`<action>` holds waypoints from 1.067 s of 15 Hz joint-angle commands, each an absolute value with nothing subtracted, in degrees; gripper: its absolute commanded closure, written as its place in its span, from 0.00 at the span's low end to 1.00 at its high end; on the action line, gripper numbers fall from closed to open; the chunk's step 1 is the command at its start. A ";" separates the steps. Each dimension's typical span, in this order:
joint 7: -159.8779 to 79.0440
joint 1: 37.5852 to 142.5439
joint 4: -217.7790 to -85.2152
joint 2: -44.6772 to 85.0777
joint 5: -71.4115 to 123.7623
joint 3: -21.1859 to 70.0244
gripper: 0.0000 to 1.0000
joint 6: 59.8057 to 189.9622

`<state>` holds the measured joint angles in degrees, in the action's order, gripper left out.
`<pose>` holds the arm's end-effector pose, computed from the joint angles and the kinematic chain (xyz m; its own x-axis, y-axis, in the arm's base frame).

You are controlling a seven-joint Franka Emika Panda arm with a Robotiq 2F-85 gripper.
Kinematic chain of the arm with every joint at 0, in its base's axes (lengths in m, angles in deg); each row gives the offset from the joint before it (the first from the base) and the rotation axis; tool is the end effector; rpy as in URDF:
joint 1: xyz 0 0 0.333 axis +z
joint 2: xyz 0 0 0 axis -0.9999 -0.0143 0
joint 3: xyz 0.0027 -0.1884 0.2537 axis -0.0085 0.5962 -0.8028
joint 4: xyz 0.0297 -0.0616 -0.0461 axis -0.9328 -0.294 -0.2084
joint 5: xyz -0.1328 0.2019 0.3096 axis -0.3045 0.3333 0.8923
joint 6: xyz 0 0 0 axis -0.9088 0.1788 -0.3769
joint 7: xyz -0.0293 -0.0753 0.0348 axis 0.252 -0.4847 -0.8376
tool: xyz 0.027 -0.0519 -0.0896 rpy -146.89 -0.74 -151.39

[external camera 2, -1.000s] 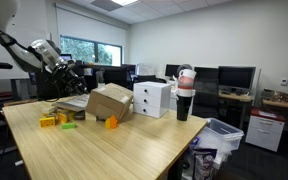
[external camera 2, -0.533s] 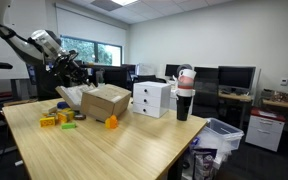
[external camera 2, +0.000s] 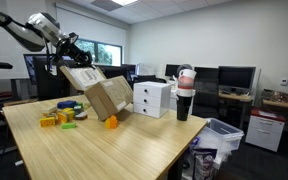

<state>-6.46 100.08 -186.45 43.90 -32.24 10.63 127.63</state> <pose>0.5003 0.1842 0.4618 0.7403 0.5091 0.4390 0.1479 -0.7604 0.6324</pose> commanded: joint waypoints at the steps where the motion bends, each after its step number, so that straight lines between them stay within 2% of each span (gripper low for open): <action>1: -3.02 98.81 -185.97 45.51 -35.47 9.82 0.95 126.31; 16: 8.78 98.39 -184.48 44.75 -42.78 10.44 0.95 126.18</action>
